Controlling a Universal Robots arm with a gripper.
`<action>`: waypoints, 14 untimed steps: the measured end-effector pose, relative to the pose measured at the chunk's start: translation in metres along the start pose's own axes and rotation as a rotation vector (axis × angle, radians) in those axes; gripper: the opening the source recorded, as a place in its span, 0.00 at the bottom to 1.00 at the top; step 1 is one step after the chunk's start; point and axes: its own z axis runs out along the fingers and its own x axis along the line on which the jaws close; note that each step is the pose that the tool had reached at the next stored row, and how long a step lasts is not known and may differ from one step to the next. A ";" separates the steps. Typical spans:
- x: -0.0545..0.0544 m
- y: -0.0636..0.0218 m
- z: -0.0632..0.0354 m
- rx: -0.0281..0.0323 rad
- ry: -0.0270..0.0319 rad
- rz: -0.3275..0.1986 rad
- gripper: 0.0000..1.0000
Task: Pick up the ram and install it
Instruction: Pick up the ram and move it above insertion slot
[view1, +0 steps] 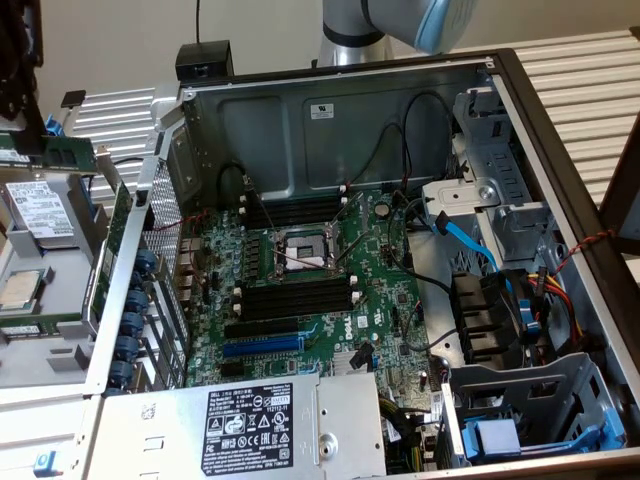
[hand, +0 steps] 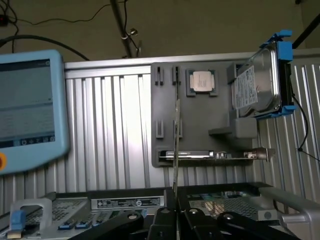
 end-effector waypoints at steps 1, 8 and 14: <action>0.000 -0.0042 -0.0005 -0.0023 0.0002 0.000 0.13; -0.003 -0.0352 -0.0041 -0.0061 0.0006 0.000 0.13; -0.006 -0.0622 -0.0071 -0.0061 0.0005 0.000 0.13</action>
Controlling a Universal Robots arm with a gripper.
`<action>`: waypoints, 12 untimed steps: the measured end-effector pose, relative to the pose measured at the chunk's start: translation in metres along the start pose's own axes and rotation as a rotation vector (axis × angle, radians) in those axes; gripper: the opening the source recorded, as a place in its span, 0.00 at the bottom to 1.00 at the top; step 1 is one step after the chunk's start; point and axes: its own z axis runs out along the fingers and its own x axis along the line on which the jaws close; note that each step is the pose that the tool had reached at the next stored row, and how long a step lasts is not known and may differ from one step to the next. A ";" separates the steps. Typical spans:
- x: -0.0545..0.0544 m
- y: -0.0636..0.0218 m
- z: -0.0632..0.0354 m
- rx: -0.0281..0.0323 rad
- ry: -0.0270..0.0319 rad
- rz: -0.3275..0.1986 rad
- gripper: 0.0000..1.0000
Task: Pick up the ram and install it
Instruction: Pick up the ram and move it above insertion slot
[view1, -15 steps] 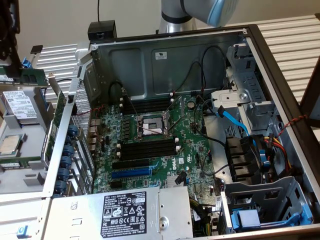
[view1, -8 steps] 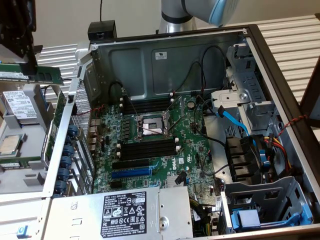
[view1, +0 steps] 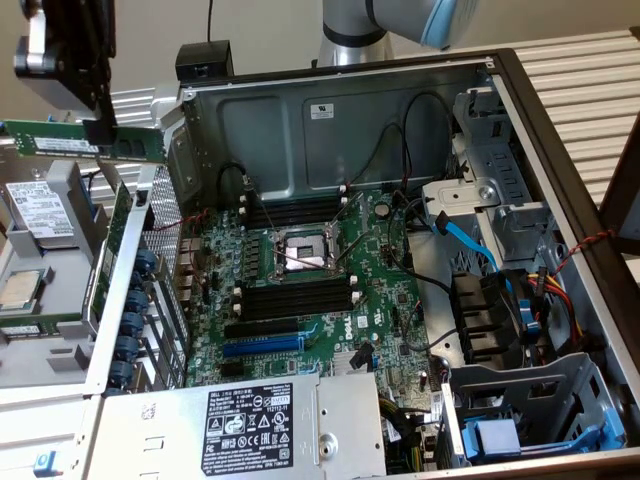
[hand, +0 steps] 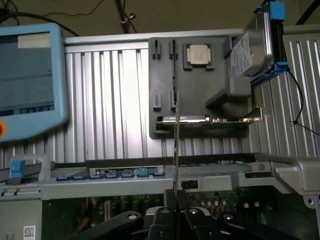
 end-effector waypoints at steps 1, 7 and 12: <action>0.000 -0.0046 -0.0006 0.0000 0.0000 0.000 0.13; -0.003 -0.0284 -0.0034 0.0054 -0.0003 -0.002 0.13; -0.004 -0.0396 -0.0048 0.0474 -0.0036 -0.005 0.13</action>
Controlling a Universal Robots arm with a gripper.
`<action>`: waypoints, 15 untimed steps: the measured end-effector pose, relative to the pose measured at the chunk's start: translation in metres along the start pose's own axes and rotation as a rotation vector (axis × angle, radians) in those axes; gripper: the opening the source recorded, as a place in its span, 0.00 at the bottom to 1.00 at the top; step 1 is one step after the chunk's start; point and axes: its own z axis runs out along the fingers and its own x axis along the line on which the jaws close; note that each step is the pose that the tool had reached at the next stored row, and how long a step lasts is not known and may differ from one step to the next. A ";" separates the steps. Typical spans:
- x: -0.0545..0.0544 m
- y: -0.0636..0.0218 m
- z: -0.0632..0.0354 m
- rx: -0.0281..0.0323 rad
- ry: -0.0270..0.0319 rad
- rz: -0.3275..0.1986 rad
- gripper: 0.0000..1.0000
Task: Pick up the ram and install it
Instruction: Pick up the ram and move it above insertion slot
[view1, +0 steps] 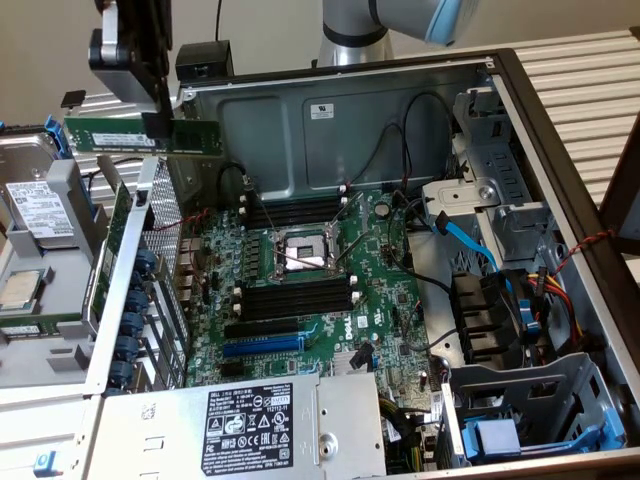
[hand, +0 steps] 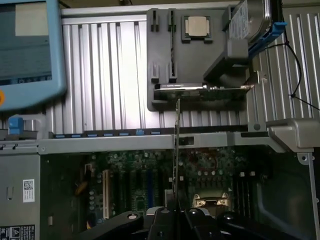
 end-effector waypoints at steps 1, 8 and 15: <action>0.000 -0.0019 -0.0002 0.0108 -0.0010 -0.001 0.13; -0.002 -0.0243 -0.0004 0.0410 -0.0033 -0.003 0.13; -0.007 -0.0561 0.0008 0.0444 -0.0030 -0.003 0.13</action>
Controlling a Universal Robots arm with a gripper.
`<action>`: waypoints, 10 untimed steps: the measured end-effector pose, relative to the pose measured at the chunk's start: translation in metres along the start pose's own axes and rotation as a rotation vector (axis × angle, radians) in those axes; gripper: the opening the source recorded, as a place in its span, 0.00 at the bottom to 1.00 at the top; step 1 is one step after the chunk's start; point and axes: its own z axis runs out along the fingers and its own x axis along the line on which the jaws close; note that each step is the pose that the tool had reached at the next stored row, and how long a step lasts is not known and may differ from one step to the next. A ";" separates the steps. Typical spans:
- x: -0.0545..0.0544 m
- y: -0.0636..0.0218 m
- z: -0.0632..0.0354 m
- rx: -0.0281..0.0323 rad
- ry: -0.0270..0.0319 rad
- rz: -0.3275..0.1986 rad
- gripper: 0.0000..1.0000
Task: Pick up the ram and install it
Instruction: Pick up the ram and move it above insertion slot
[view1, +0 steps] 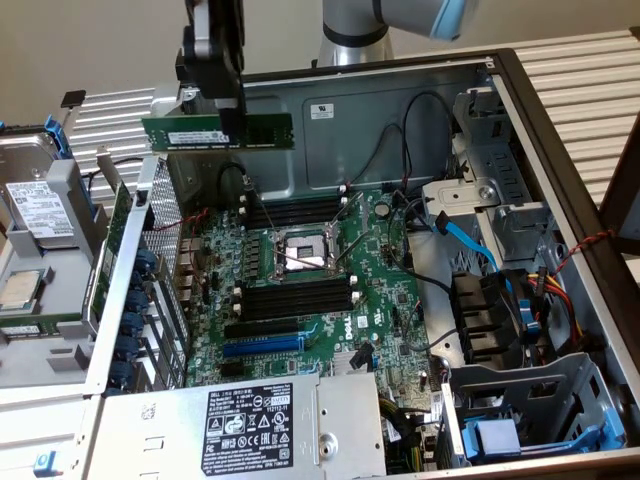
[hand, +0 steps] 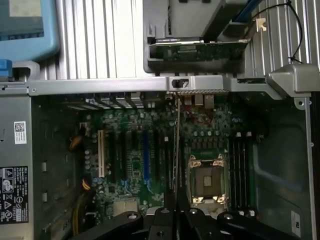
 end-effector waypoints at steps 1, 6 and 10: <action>-0.001 -0.0044 0.0005 0.0001 0.0003 0.000 0.13; -0.007 -0.0222 0.0024 0.0030 0.0010 -0.002 0.13; -0.009 -0.0227 0.0048 0.0262 -0.0002 -0.027 0.13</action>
